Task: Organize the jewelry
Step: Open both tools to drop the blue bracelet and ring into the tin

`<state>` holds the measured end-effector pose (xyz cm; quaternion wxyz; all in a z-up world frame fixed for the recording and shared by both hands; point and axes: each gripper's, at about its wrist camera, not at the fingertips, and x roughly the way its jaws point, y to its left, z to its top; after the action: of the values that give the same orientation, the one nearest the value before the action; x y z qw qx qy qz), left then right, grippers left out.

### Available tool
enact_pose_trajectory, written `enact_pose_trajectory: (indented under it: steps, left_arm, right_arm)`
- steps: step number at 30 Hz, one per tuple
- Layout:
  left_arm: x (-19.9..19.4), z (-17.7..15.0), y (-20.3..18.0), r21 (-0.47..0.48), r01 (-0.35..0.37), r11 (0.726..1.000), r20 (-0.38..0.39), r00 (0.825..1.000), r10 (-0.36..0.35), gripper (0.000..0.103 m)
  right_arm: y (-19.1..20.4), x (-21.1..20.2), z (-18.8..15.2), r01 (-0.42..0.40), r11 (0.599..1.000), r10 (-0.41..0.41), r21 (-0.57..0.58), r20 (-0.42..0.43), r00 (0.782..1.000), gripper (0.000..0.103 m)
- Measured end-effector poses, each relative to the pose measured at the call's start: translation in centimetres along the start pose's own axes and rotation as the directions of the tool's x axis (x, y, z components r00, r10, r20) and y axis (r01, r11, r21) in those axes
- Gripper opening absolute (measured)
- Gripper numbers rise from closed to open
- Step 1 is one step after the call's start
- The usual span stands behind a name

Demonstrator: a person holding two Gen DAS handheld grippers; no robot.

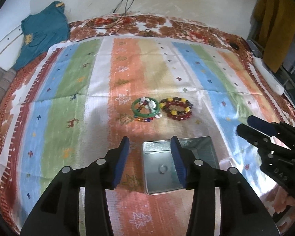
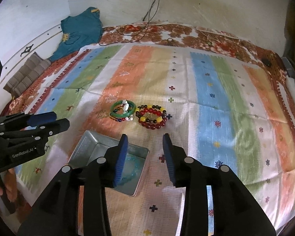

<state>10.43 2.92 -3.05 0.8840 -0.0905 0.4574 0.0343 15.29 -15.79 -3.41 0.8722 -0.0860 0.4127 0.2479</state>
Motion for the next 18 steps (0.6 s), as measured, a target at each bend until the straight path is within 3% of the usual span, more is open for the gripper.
enact_pose_trajectory:
  steps: [15, 18]
  left_arm:
    - [2.5, 0.8, 0.9, -0.009, -0.055, 0.998, -0.029, 0.998, 0.055, 0.054]
    - [2.2, 1.1, 0.8, -0.017, -0.069, 0.997, -0.002, 0.998, 0.069, 0.056]
  right_arm:
    - [-1.6, 2.6, 1.2, 0.023, 0.999, -0.022, 0.025, -0.048, 0.999, 0.055]
    - [-1.7, 3.1, 1.5, 0.024, 0.999, -0.023, 0.027, -0.053, 0.998, 0.056]
